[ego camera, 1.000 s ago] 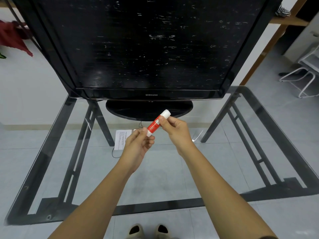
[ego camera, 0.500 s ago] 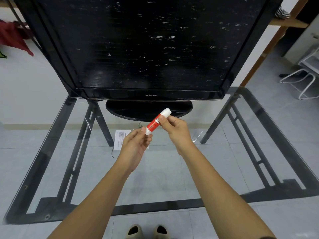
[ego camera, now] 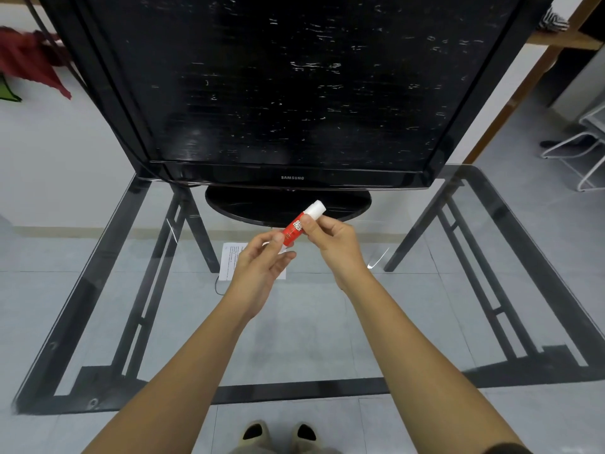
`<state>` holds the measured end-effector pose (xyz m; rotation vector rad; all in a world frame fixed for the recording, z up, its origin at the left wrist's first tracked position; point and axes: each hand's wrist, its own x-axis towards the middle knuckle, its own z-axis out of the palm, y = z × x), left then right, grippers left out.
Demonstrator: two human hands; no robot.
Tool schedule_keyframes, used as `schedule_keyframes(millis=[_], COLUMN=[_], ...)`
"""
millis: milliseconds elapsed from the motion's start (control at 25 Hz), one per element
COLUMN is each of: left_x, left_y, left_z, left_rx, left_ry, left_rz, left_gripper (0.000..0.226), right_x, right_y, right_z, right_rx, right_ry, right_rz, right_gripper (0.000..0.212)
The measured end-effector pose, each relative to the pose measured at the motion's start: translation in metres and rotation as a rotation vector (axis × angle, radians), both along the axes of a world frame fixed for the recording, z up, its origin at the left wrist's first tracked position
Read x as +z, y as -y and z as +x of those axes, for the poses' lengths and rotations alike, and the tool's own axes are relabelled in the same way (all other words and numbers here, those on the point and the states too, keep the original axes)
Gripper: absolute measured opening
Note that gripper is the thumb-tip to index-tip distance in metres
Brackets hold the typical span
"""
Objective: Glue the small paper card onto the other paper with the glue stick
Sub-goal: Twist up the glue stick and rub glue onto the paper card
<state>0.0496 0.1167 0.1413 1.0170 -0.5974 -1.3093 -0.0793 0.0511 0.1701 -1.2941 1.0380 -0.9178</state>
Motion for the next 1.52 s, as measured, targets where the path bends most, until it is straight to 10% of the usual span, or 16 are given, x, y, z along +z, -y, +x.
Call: schedule_keyframes(millis=[280, 520, 800, 1520], left_x=[-0.011, -0.015, -0.029, -0.051], left_y=[0.003, -0.002, -0.008, -0.002], left_z=[0.021, 0.059, 0.085, 0.079], left_rx=[0.18, 0.269, 0.344, 0.335], left_ry=[0.051, 0.017, 0.077, 0.1], left_rz=[0.069, 0.098, 0.187, 0.258], left_gripper=[0.023, 0.01, 0.009, 0.028], right_x=[-0.02, -0.093, -0.156, -0.173], right_y=[0.012, 0.029, 0.032, 0.042], right_z=[0.015, 0.04, 0.078, 0.084], right_rx=[0.125, -0.079, -0.025, -0.025], right_ry=[-0.07, -0.487, -0.824, -0.767], right_rz=[0.139, 0.087, 0.064, 0.003], right_gripper=[0.055, 0.033, 0.057, 0.045])
